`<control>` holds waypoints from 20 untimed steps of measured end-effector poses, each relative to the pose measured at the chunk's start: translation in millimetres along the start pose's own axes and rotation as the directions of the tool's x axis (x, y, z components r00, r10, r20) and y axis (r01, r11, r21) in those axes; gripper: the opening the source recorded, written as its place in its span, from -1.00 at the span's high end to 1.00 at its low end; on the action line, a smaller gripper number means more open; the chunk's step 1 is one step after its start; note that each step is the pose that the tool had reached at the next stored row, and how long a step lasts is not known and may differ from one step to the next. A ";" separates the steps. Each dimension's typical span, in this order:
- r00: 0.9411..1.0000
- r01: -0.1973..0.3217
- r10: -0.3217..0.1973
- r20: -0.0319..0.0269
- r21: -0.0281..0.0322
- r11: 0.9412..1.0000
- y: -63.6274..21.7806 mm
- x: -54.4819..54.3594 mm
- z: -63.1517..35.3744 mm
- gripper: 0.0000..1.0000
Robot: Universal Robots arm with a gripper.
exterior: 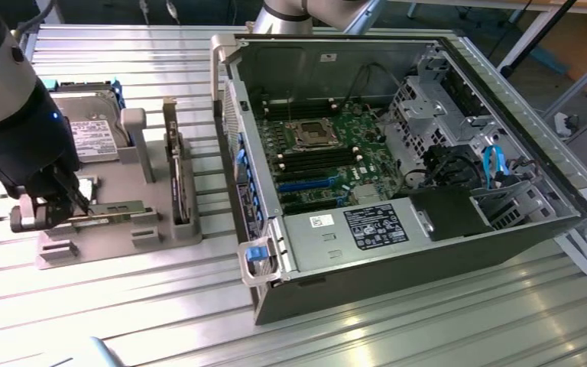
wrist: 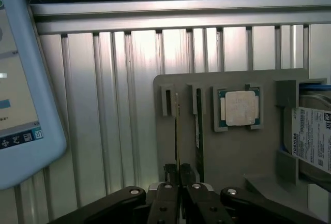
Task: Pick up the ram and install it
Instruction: 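Pick up the ram and move it above insertion slot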
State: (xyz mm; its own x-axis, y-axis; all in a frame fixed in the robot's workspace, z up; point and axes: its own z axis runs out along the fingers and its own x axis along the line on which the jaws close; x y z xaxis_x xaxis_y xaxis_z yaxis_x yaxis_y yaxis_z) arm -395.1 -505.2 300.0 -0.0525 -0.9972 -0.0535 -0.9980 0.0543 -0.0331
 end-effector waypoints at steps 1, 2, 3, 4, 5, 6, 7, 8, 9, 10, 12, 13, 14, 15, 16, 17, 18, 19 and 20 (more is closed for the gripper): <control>1.000 0.000 0.000 0.000 0.000 1.000 -0.1 -0.1 -2.6 0.75; 1.000 0.000 0.000 0.000 0.000 1.000 -0.2 -0.3 -5.2 0.75; 1.000 0.000 0.000 0.000 0.000 1.000 -0.3 -0.5 -8.1 0.75; 1.000 0.000 0.000 0.000 0.000 1.000 -0.4 -0.7 -12.9 0.75; 1.000 0.000 0.000 0.000 0.000 1.000 -0.6 -1.1 -19.1 0.75; 1.000 0.000 0.000 0.000 0.000 1.000 -0.8 -1.2 -23.2 0.75; 1.000 0.000 0.000 0.000 0.000 1.000 -0.9 -1.4 -26.7 0.75; 1.000 0.000 0.000 0.000 0.000 1.000 -1.0 -1.7 -30.6 0.75; 1.000 0.000 0.000 0.000 0.000 1.000 -1.1 -1.8 -33.7 0.75; 1.000 0.000 0.000 0.000 0.000 1.000 -1.3 -2.1 -39.5 0.75; 1.000 0.000 0.000 0.000 0.000 1.000 -1.6 -2.6 -47.2 0.75; 1.000 0.000 0.000 0.000 0.000 1.000 -1.8 -2.8 -52.5 0.75; 1.000 0.000 0.000 0.000 0.000 1.000 -2.0 -3.2 -59.0 0.75; 1.000 0.000 0.000 0.000 0.000 1.000 -2.1 -3.4 -64.1 0.75; 1.000 0.000 0.000 0.000 0.000 1.000 -2.3 -3.6 -67.8 0.75; 1.000 0.000 0.000 0.000 0.000 1.000 -2.3 -3.7 -69.5 0.75; 1.000 0.000 0.000 0.000 0.000 1.000 -2.4 -3.8 -70.9 0.75; 1.000 0.000 0.000 0.000 0.000 1.000 -2.4 -3.9 -72.6 0.75; 1.000 0.000 0.000 0.000 0.000 1.000 -2.5 -4.0 -74.6 0.75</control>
State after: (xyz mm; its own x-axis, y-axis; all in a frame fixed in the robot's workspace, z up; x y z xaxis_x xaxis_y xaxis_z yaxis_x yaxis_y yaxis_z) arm -395.0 -505.2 374.8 -0.0525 -0.9972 -0.0535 -0.9980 0.0543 -0.0332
